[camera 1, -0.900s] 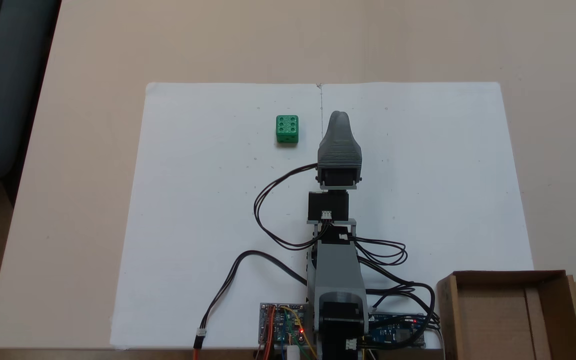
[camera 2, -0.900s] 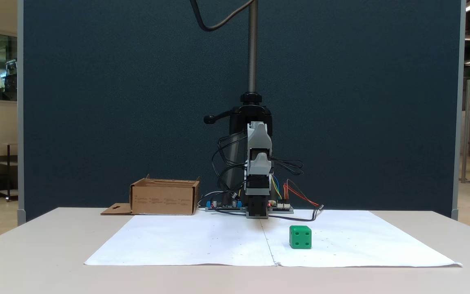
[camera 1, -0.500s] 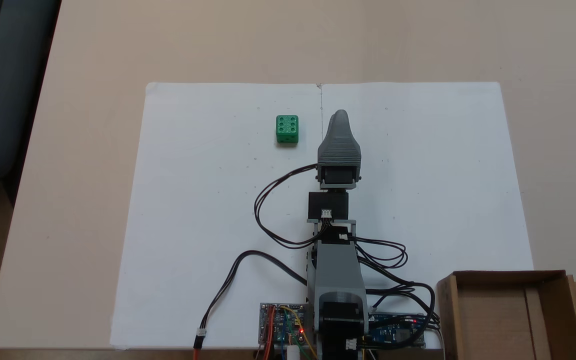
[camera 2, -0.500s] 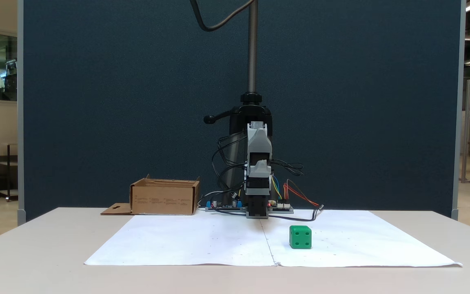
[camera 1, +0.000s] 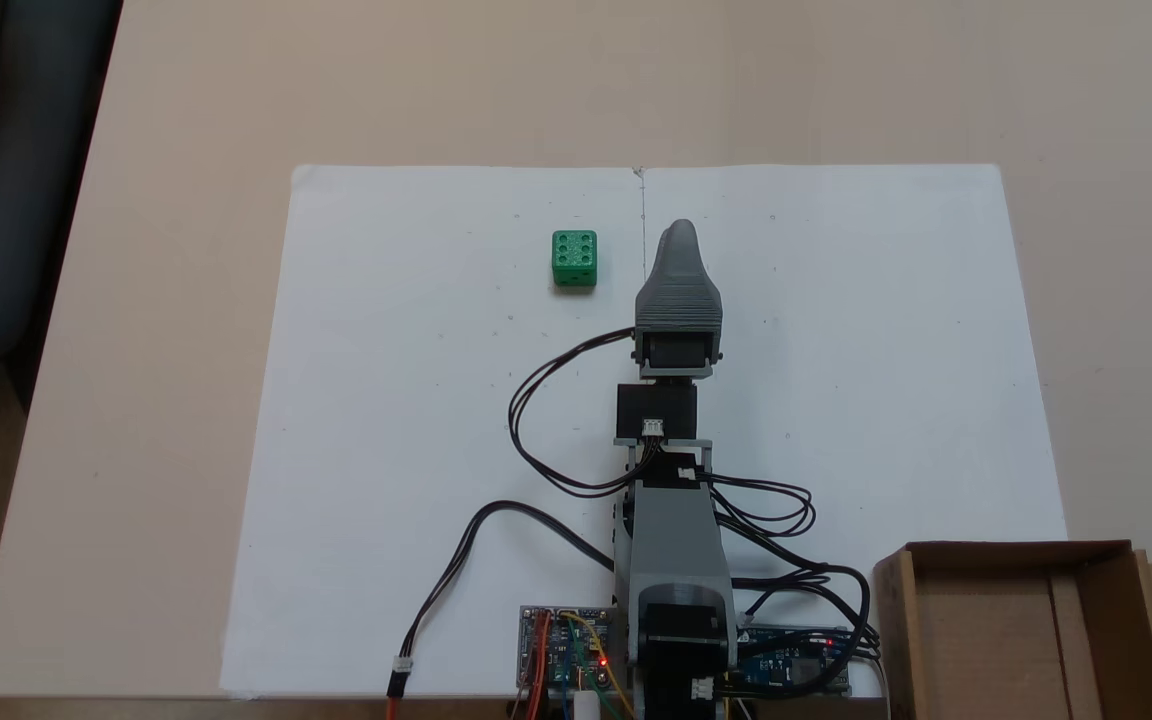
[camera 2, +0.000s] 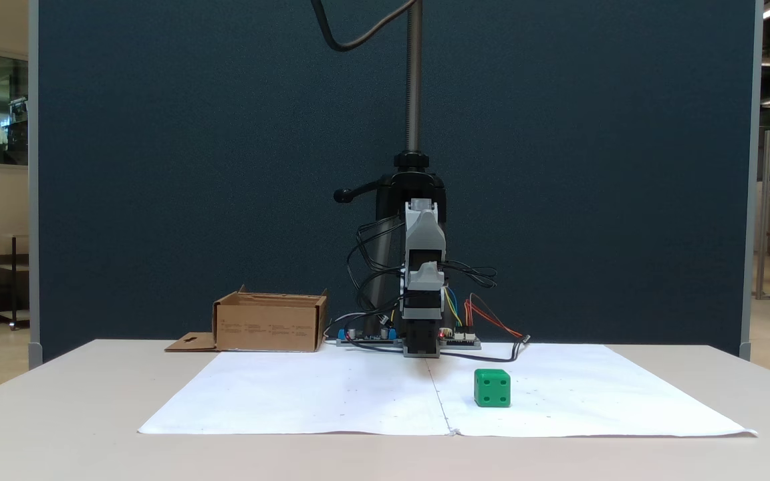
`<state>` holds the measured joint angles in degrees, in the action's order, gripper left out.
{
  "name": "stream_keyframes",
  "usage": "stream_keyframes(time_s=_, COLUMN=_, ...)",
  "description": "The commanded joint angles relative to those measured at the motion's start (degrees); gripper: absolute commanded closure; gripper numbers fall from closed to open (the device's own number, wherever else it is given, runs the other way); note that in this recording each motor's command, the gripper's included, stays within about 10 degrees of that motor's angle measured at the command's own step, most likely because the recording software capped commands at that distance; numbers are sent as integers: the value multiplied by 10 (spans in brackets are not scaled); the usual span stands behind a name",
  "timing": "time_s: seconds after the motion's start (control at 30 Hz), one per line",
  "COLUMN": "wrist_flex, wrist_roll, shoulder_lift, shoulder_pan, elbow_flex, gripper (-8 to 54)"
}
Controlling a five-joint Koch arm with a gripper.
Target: Grasp a green dice and put it in the bin.
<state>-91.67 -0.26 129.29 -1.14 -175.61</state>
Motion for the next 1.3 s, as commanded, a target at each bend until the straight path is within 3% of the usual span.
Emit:
stream_keyframes(time_s=0.0, wrist_flex=-5, wrist_roll=-12, shoulder_lift=63, shoulder_pan=1, elbow_flex=-38, gripper=4)
stream_keyframes(time_s=0.8, wrist_flex=50, wrist_roll=-15, shoulder_lift=63, shoulder_pan=-26, elbow_flex=-11, gripper=24)
stream_keyframes(time_s=1.27, wrist_flex=599, wrist_roll=-14, shoulder_lift=64, shoulder_pan=-44, elbow_flex=345, gripper=21)
